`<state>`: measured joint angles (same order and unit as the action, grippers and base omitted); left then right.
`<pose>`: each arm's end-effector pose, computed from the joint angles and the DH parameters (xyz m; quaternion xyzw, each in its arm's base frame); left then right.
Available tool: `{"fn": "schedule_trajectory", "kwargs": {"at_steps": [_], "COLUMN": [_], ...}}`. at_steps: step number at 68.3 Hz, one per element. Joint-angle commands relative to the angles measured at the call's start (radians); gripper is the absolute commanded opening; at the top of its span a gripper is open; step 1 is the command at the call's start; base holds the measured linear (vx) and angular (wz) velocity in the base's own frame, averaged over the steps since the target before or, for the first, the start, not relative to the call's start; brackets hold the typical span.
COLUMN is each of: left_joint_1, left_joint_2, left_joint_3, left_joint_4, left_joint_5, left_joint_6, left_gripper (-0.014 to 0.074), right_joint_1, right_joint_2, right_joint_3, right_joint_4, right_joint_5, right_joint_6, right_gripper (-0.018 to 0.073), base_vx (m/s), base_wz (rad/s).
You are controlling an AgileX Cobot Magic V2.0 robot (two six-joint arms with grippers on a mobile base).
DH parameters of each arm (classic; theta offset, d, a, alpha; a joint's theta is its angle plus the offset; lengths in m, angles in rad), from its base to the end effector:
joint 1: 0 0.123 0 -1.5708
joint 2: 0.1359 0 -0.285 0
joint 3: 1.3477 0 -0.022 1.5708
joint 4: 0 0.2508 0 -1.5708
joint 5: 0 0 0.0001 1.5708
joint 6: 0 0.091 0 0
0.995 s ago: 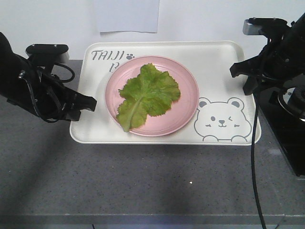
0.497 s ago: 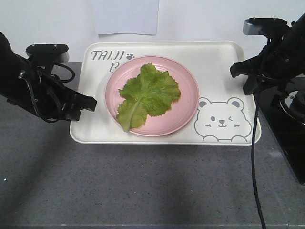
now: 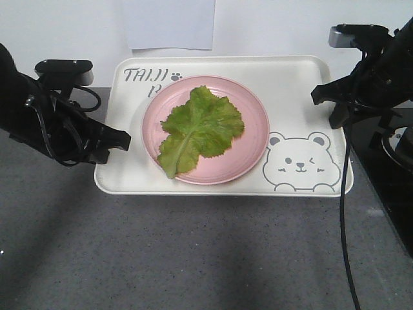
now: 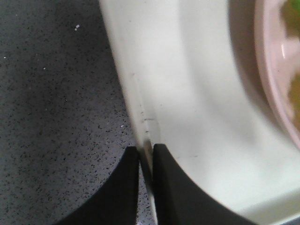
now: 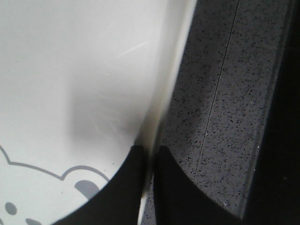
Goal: Transfer vegetables to tray and serve
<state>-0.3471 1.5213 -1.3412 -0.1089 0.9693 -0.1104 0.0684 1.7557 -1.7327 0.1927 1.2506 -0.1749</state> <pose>0.2987 -0.1167 0.3265 0.0957 0.9618 -0.1068 0.2330 0.3707 0.0420 0.3487 -0.1064 0.9713 0.0852 0.1949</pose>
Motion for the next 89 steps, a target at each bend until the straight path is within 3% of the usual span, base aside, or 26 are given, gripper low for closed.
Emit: {"fn": "schedule_trajectory", "kwargs": {"at_steps": [1, 89], "left_joint_1": [-0.019, -0.019], "left_joint_2": [-0.045, -0.045], "left_joint_3": [-0.032, -0.032], "left_joint_4": [-0.072, -0.072], "left_joint_5": [-0.088, -0.088], "left_joint_6": [0.019, 0.019], "left_gripper": [-0.0006, -0.0006], "right_joint_1": [0.01, 0.01], "right_joint_2": [-0.054, -0.054], "right_joint_3": [-0.028, -0.028], "right_joint_4": [0.08, 0.08], "right_joint_5": [0.032, 0.032], "right_joint_6": [-0.04, -0.04], "right_gripper": [-0.0006, -0.0006], "base_vx": [0.03, 0.04], "base_wz": [0.0, 0.0]}}
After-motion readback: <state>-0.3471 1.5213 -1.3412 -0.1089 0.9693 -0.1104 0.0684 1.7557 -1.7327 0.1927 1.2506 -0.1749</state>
